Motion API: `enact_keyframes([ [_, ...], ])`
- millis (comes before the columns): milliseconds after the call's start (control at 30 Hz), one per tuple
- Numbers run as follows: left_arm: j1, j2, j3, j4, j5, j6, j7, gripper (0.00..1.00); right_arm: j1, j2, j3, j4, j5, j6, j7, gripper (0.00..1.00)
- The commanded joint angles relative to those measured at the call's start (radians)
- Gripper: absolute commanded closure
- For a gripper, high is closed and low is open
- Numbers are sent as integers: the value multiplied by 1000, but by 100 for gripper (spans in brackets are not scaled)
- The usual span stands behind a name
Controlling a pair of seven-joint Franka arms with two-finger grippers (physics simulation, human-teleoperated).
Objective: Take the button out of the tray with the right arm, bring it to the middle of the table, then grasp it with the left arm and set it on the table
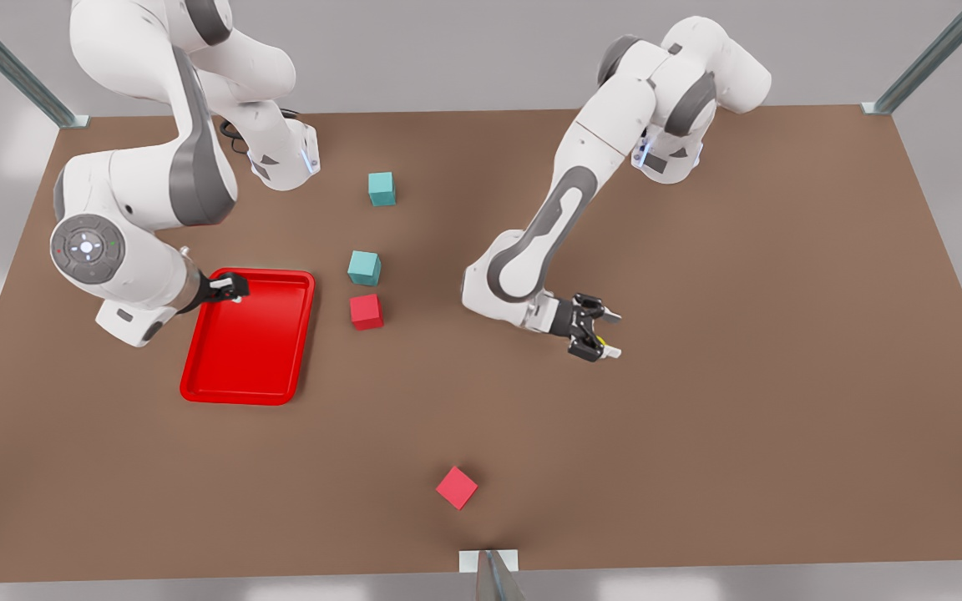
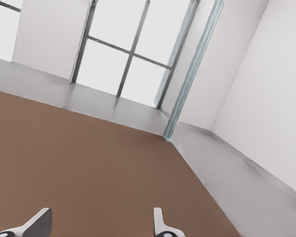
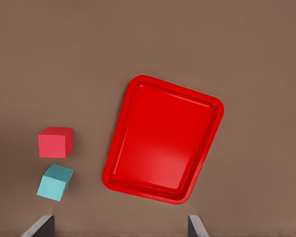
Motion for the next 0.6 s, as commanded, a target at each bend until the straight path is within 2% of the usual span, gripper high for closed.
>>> enact_keyframes([
  [0,5,-66,3,16,-32,-95,1762,0,-1,-1,0,1,3,-24,-9,0],
  [33,83,-80,6,254,-332,-62,2150,0,-3,0,0,2,-3,-22,-9,0],
  [67,216,-72,1,388,-591,-45,2385,0,-4,0,-3,2,-3,-22,-9,0],
  [100,328,-75,4,462,-811,-43,2497,0,-3,0,-3,4,-3,-22,-9,0],
  [133,406,-112,5,479,-941,-54,2542,0,2,-1,-3,4,-1,-22,-9,0],
  [167,463,-187,1,478,-983,-77,2611,0,0,-1,-3,4,-1,-22,-8,0],
  [200,491,-311,1,407,-975,-75,2643,0,8,-1,-3,4,-1,-24,-6,0],
  [267,510,-645,1,78,-975,44,2672,0,8,-1,-3,4,-6,-24,-6,0],
  [300,520,-709,1,19,-975,72,2700,0,3,-1,-3,4,-1,-35,-8,0],
  [367,520,-738,0,-30,-975,104,2706,0,8,-1,-3,4,-3,-41,-8,0],
  [567,519,-739,0,-38,-979,104,2737,0,8,-1,0,4,-4,-41,-8,0],
])
